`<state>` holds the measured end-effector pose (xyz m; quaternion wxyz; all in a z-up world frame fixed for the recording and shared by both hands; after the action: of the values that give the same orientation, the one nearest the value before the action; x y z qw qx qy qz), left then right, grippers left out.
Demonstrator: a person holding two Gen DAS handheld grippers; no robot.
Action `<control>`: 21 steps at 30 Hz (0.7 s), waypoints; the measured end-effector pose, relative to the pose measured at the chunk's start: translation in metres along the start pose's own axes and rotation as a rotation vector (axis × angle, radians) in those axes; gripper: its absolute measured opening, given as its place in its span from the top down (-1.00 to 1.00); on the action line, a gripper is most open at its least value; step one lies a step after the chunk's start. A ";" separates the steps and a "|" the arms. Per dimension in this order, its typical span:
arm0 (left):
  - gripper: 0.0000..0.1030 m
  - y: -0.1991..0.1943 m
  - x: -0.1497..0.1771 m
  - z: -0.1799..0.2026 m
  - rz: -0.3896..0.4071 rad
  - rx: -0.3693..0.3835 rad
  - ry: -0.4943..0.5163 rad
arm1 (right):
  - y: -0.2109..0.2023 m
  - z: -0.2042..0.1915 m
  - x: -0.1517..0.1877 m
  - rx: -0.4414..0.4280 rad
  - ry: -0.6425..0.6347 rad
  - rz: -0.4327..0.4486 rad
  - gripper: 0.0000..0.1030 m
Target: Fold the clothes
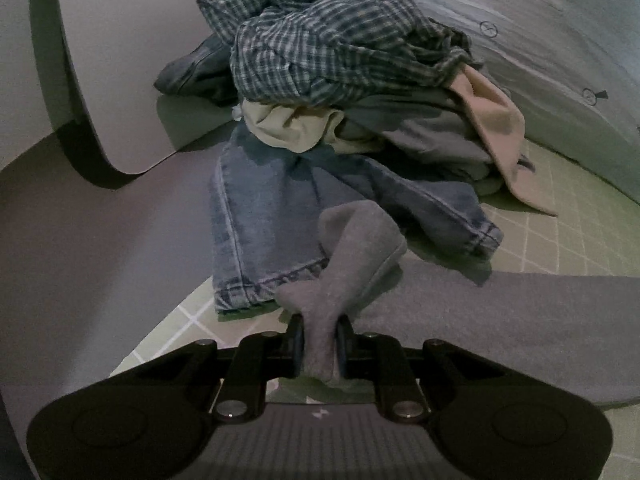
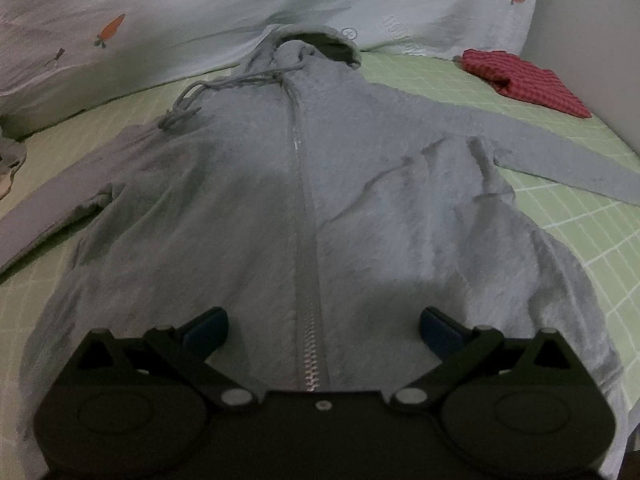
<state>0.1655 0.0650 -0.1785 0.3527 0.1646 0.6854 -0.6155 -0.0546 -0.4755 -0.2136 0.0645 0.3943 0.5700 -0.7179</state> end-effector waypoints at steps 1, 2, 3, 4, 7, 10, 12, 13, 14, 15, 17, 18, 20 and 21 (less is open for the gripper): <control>0.63 0.001 0.001 0.000 -0.003 -0.003 -0.004 | -0.001 -0.001 0.001 -0.004 -0.007 -0.003 -1.00; 0.61 0.003 0.002 0.001 -0.011 -0.006 -0.011 | -0.002 -0.001 0.001 -0.008 -0.014 -0.007 -1.00; 0.56 0.004 0.003 0.001 -0.021 -0.009 -0.022 | -0.002 -0.001 0.001 -0.014 -0.021 -0.011 -1.00; 0.50 0.005 0.004 0.002 -0.031 -0.011 -0.036 | -0.003 -0.002 0.002 -0.019 -0.028 -0.015 -1.00; 0.27 -0.003 0.010 0.000 -0.045 -0.006 -0.083 | -0.006 -0.001 0.003 -0.039 -0.044 -0.020 -1.00; -0.01 -0.018 0.017 0.000 -0.053 0.009 -0.137 | -0.011 0.002 0.002 -0.071 -0.042 -0.007 -1.00; -0.16 -0.032 0.026 0.009 -0.066 0.065 -0.157 | -0.015 0.009 -0.001 -0.076 -0.032 0.019 -1.00; -0.22 -0.039 0.030 0.014 -0.073 0.095 -0.165 | -0.018 0.013 -0.003 -0.067 -0.030 0.033 -1.00; -0.24 -0.045 0.036 0.023 -0.082 0.124 -0.151 | -0.021 0.018 -0.005 -0.059 -0.028 0.047 -1.00; -0.24 -0.052 0.042 0.034 -0.093 0.152 -0.126 | -0.023 0.025 -0.007 -0.046 -0.026 0.062 -1.00; -0.24 -0.064 0.056 0.059 -0.113 0.217 -0.063 | -0.028 0.038 -0.012 -0.021 -0.023 0.091 -1.00; -0.24 -0.072 0.064 0.075 -0.124 0.262 -0.032 | -0.029 0.047 -0.013 -0.002 -0.021 0.101 -1.00; -0.24 -0.088 0.081 0.108 -0.154 0.368 0.010 | -0.027 0.067 -0.015 0.028 -0.008 0.097 -1.00; -0.24 -0.097 0.091 0.126 -0.176 0.426 0.028 | -0.024 0.077 -0.014 0.040 0.003 0.089 -1.00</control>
<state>0.0741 -0.0934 -0.1697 0.2454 0.1832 0.5564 -0.7724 -0.0959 -0.5393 -0.1828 0.0876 0.4214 0.5378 -0.7249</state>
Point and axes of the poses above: each gripper's, at about its wrist camera, not at the fingertips, and y roughly the way its jaws point, z to its right, x to its underside, the point moved 8 cm from there along y, roughly the way its jaws point, and after that the axes turned 4 degrees about -y, right-handed, at the moved point
